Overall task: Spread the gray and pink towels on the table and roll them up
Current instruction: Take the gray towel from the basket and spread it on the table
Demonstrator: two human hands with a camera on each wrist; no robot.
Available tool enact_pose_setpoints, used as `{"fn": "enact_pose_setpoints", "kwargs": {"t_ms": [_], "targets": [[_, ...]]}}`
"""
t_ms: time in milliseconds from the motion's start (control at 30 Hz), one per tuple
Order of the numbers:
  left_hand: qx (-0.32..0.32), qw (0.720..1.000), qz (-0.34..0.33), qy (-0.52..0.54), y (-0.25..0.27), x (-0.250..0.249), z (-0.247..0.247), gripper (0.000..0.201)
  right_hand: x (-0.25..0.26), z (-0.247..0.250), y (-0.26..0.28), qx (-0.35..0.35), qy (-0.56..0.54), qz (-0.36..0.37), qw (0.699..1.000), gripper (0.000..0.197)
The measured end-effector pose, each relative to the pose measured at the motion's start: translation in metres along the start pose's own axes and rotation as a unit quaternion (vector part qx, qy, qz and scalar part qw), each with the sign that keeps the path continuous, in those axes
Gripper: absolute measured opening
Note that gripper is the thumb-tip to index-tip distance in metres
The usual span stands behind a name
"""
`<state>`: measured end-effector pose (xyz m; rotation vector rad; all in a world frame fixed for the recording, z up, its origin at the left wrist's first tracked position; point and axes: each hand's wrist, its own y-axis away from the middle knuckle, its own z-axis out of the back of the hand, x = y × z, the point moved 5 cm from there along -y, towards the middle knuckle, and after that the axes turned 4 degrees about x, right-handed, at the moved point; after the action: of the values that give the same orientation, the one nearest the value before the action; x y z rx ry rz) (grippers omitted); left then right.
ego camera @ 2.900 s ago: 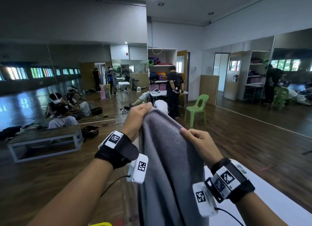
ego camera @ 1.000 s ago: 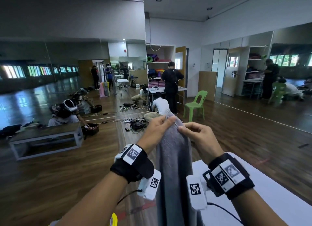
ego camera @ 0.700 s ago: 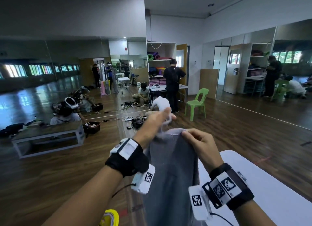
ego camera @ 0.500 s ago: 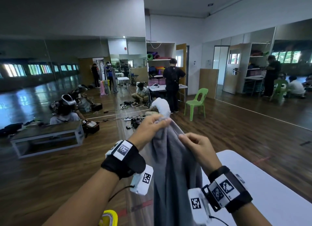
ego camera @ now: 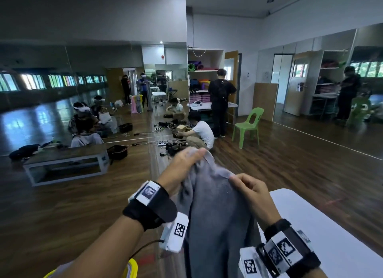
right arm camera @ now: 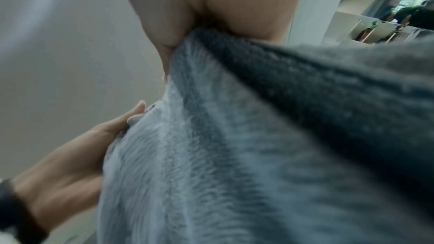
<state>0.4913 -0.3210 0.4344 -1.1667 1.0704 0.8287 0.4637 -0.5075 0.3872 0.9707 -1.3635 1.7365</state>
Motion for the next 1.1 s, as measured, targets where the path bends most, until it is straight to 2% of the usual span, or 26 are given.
{"fn": "enact_pose_setpoints", "kwargs": {"t_ms": [67,100,133,233,267,300,333,400,467,533,667,733,767,833,900,933,1033,1100], "targets": [[0.108,0.989,0.039,-0.098,0.004,0.017,-0.031,0.027,0.006,0.006,-0.015,0.001,0.014,0.023,1.0,0.021],[0.128,0.985,0.05,-0.099,0.005,0.024,-0.039,0.021,0.008,0.008,-0.023,0.006,0.016,0.028,0.999,0.02],[0.112,0.989,0.043,-0.089,0.001,0.027,-0.04,0.016,0.006,0.01,-0.027,0.013,0.016,0.026,0.999,0.02],[-0.042,0.999,0.013,0.013,-0.018,0.034,-0.012,0.007,-0.025,0.019,-0.023,0.039,0.008,-0.021,0.999,0.022],[-0.074,0.995,0.018,0.061,-0.025,0.04,-0.005,0.014,-0.038,0.021,-0.021,0.046,0.004,-0.035,0.998,0.023],[-0.076,0.992,0.026,0.1,-0.031,0.049,-0.003,0.02,-0.047,0.023,-0.022,0.047,0.002,-0.04,0.998,0.023],[-0.057,0.993,0.043,0.099,-0.038,0.059,-0.006,0.029,-0.052,0.024,-0.028,0.043,0.005,-0.035,0.998,0.023],[0.024,0.996,0.081,0.012,-0.046,0.084,-0.02,0.041,-0.057,0.021,-0.052,0.036,0.026,-0.009,0.999,0.021],[0.083,0.991,0.102,-0.023,-0.056,0.104,-0.023,0.03,-0.065,0.014,-0.078,0.044,0.054,-0.005,0.998,0.02],[0.045,0.994,0.095,-0.002,-0.079,0.114,0.001,0.013,-0.091,0.007,-0.097,0.072,0.062,-0.036,0.995,0.022],[-0.083,0.991,0.089,0.053,-0.143,0.147,0.09,0.011,-0.171,0.0,-0.119,0.117,0.066,-0.128,0.983,0.035],[-0.136,0.983,0.092,0.078,-0.182,0.168,0.134,0.02,-0.209,-0.009,-0.141,0.13,0.058,-0.197,0.97,0.04],[-0.157,0.979,0.097,0.085,-0.203,0.18,0.155,0.026,-0.226,-0.014,-0.159,0.139,0.057,-0.225,0.963,0.041],[-0.178,0.975,0.099,0.085,-0.25,0.202,0.189,0.022,-0.255,-0.018,-0.212,0.144,0.098,-0.249,0.953,0.043],[-0.18,0.976,0.102,0.074,-0.302,0.221,0.217,0.015,-0.28,-0.016,-0.284,0.11,0.164,-0.247,0.949,0.039],[-0.182,0.976,0.1,0.069,-0.318,0.227,0.222,0.019,-0.286,-0.009,-0.313,0.07,0.177,-0.251,0.949,0.035],[-0.15,0.982,0.095,0.065,-0.392,0.24,0.234,0.03,-0.319,0.025,-0.425,-0.087,0.051,-0.294,0.95,0.026],[-0.112,0.988,0.083,0.059,-0.434,0.243,0.229,0.025,-0.33,0.059,-0.481,-0.145,0.093,-0.276,0.946,0.023]]}}
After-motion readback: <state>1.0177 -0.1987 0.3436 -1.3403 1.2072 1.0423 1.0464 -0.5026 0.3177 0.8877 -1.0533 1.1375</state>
